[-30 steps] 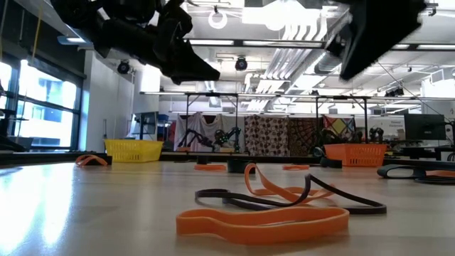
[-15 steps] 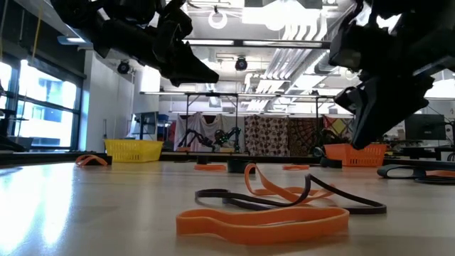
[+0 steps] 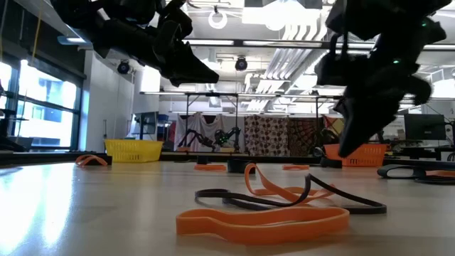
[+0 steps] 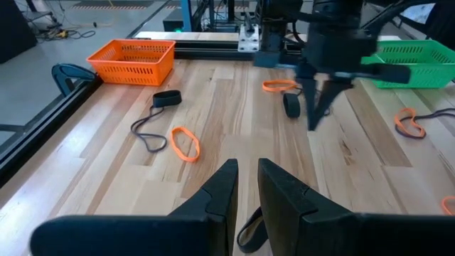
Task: Sort rubber bands into baskets
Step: Put the black rubber band into the orange bin
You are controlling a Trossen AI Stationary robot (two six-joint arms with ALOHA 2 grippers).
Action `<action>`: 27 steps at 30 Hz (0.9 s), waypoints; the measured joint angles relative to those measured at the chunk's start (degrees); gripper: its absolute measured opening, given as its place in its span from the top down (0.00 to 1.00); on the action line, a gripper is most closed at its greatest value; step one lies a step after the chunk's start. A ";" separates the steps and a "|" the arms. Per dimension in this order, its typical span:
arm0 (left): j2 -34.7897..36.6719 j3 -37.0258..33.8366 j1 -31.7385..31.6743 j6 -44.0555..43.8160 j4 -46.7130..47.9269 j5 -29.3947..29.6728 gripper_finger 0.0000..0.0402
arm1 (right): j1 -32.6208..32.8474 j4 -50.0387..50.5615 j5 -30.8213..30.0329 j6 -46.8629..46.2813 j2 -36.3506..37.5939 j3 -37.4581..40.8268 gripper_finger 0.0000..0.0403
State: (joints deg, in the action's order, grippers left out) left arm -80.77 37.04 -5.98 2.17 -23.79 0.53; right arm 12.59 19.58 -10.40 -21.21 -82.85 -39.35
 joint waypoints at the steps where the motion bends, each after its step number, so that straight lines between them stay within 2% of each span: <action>1: 0.00 0.00 0.00 0.00 0.02 0.02 0.89 | -1.01 -0.08 -0.79 -0.61 0.00 0.00 1.00; 12: 0.00 0.00 0.00 1.39 0.02 0.13 0.89 | -12.80 -2.95 -7.57 -0.39 0.00 0.00 1.00; 19: 0.00 0.00 0.21 1.09 0.02 0.13 0.89 | -18.25 -5.04 -6.27 -0.81 0.00 -0.02 1.00; 27: 0.00 0.00 0.32 -0.38 0.01 0.14 0.89 | -22.57 -5.72 -8.27 -2.46 0.00 -0.02 0.98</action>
State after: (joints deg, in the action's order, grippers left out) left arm -80.77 37.04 -5.66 1.79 -23.78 0.67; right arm -9.98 13.86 -18.67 -23.67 -82.85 -39.38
